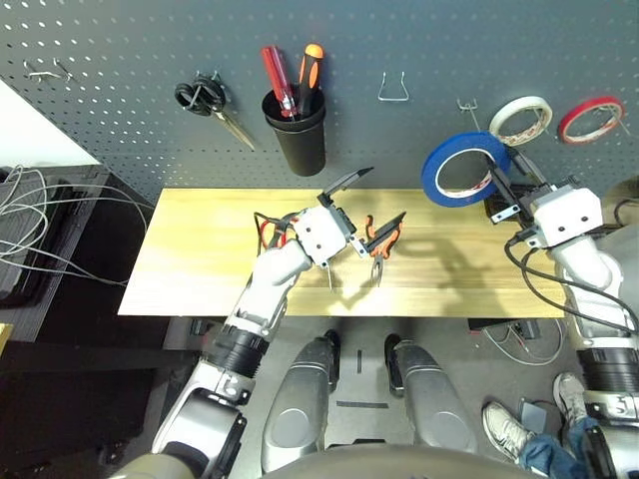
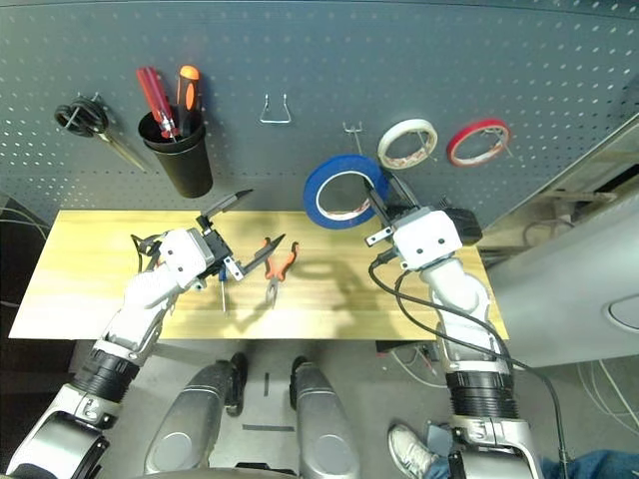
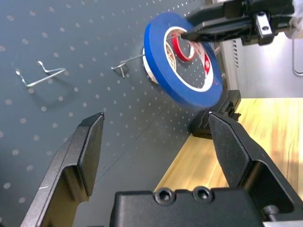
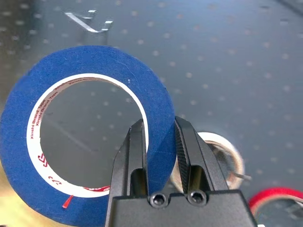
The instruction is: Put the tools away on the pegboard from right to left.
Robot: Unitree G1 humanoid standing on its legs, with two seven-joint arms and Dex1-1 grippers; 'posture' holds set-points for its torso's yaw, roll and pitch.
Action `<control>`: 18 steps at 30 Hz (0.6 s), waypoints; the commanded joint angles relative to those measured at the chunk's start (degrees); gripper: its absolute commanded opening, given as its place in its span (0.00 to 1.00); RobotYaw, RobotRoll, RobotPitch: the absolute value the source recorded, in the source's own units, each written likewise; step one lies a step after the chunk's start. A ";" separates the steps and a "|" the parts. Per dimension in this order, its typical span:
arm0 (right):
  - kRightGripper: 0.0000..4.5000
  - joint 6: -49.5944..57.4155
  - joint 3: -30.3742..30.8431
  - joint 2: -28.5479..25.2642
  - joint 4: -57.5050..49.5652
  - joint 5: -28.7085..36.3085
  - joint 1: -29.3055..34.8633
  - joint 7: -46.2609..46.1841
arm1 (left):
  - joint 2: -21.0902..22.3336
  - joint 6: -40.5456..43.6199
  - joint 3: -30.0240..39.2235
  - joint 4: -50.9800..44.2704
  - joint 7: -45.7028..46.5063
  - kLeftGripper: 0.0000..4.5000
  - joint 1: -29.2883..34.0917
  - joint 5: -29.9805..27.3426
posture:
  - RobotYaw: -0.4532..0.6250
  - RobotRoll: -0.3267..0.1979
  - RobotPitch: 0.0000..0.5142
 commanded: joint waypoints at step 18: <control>0.16 -3.34 1.56 0.24 13.83 -5.42 -10.63 -5.18 | -0.91 9.95 -0.09 -3.35 -1.65 1.00 1.86 -2.15 | 0.44 0.62 0.45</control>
